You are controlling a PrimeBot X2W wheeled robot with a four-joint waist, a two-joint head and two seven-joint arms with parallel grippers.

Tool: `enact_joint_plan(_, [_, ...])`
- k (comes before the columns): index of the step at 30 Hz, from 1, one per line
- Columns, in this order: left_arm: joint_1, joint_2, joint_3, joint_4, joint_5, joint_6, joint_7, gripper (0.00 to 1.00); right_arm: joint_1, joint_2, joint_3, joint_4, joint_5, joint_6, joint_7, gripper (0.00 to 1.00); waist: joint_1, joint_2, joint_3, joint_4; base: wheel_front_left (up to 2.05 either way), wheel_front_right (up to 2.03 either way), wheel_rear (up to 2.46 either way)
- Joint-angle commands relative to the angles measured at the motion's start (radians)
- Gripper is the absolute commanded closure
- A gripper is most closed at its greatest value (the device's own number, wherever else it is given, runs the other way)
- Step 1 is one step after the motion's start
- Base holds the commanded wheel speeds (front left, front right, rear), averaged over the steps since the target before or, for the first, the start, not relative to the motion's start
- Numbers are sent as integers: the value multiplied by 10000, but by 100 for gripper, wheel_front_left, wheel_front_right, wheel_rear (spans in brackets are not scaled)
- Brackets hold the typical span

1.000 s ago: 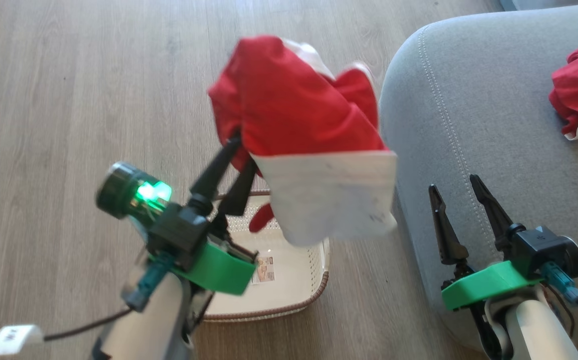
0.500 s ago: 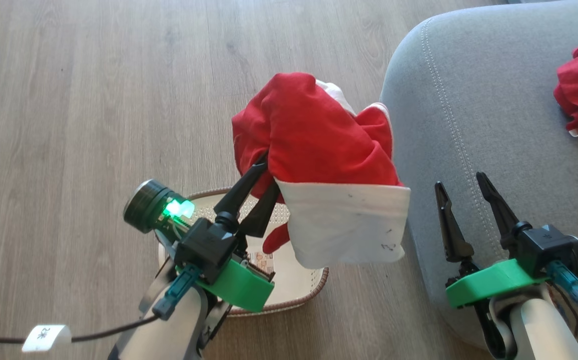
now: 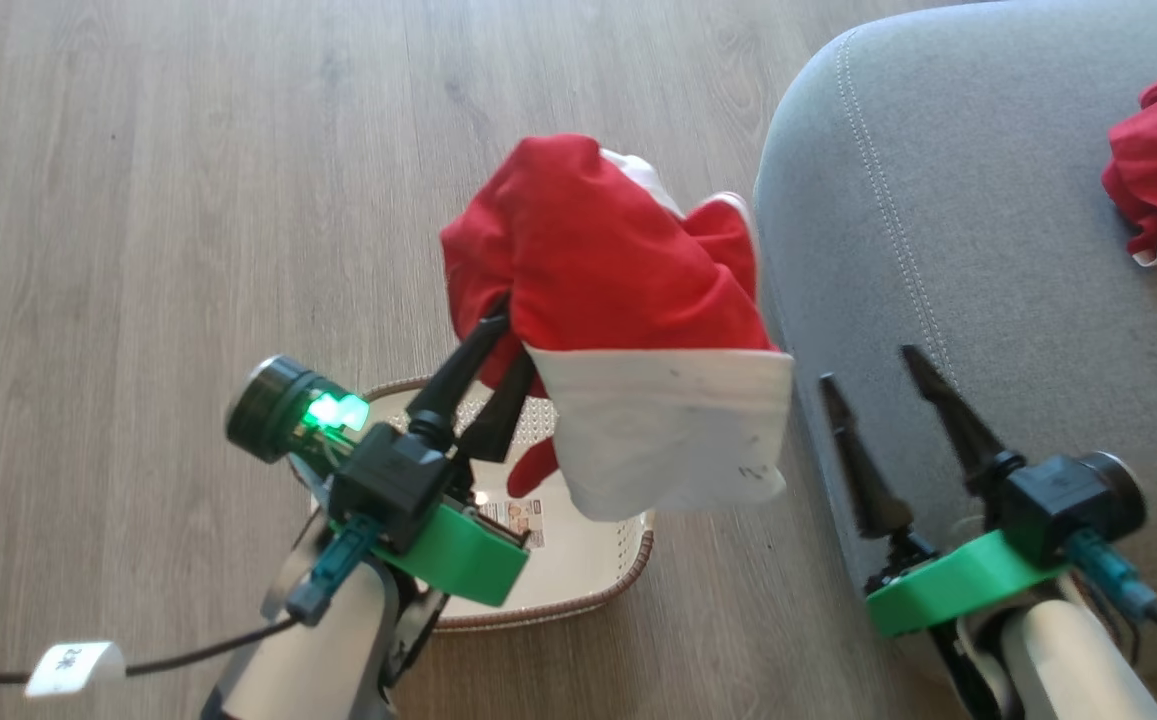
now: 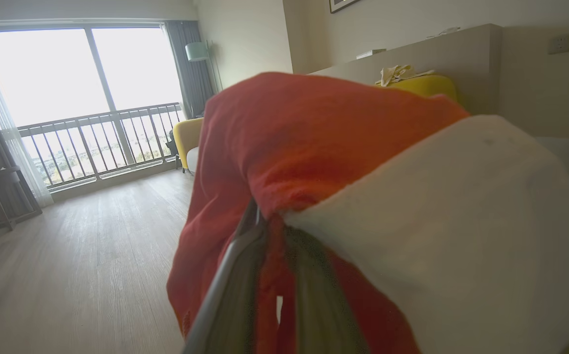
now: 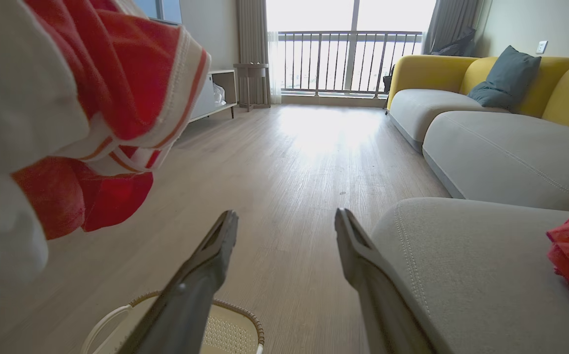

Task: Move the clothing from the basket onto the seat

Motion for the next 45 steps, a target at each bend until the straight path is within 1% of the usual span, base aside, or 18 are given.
enact_joint_plan(1, [-455,22,510,-278,17,122,-51,100,-254,-458,738,-650,242,-2,-65,0,0,-1,42,-19,0,0,0])
enact_joint_plan(6, [-549,82,674,-168,36,122,-51,100,-211,-1370,2138,-1457,936,-2,-65,0,0,-1,103,-53,0,0,0])
enact_joint_plan(8, [-564,92,748,-133,33,149,-51,100,-245,-1845,2755,-1751,1051,-2,-65,0,0,-1,130,-84,0,0,0])
enact_joint_plan(10, [-579,102,800,-118,32,155,-51,100,-272,-2177,3235,-1997,1220,-2,-65,0,0,-1,148,-108,0,0,0])
enact_joint_plan(13, [-599,118,846,-99,42,149,-51,100,-393,-2743,4023,-2112,1053,-2,-65,0,0,-1,182,-139,0,0,0])
enact_joint_plan(15, [-614,124,868,-79,46,143,-51,100,-491,-2898,4399,-2176,1003,-2,-65,0,0,-1,197,-155,0,0,0])
enact_joint_plan(19, [-633,138,876,-43,61,117,-51,100,-650,-2841,4513,-2472,1015,-2,-65,0,0,-1,215,-173,0,0,0])
enact_joint_plan(23, [-620,133,823,-21,79,92,-51,100,-664,-2667,4230,-2708,1000,-2,-65,0,0,-1,194,-159,0,0,0])
enact_joint_plan(29, [-598,125,636,-18,131,37,-51,100,-557,-2470,3798,-2638,931,-2,-65,0,0,-1,118,-62,0,0,0])
enact_joint_plan(45, [-500,223,-767,70,332,-193,-51,100,-991,-2258,3984,-2212,728,-2,-65,0,0,-1,-115,75,0,0,0])
